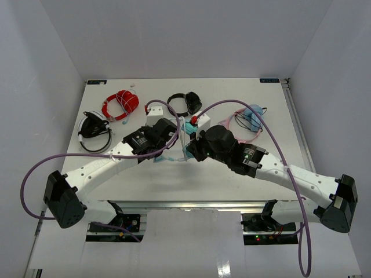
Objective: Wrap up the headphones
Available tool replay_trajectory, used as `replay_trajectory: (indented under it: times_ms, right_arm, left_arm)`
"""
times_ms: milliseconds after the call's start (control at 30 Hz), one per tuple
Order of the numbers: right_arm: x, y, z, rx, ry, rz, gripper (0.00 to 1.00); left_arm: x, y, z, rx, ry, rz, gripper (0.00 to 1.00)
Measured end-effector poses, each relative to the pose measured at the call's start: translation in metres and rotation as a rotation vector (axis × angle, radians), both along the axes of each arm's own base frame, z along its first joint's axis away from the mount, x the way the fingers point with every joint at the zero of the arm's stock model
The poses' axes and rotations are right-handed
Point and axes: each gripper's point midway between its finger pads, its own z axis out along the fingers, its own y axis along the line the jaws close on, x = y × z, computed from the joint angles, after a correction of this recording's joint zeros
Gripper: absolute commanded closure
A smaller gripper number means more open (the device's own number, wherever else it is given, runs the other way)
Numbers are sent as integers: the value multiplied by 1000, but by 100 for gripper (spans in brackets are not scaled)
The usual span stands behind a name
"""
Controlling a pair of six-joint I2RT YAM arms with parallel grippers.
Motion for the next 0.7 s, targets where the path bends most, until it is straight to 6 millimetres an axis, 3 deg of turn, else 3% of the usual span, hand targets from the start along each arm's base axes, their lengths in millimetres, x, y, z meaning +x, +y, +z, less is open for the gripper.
replay_trajectory:
  times_ms: [400,700]
  right_arm:
    - [2,-1,-25,13,15,-40,92]
    - [8,1,-18,45,-20,-85,92]
  left_arm:
    - [-5,3,4,-12,16,27,100]
    - [-5,-2,5,-129,12,18,100]
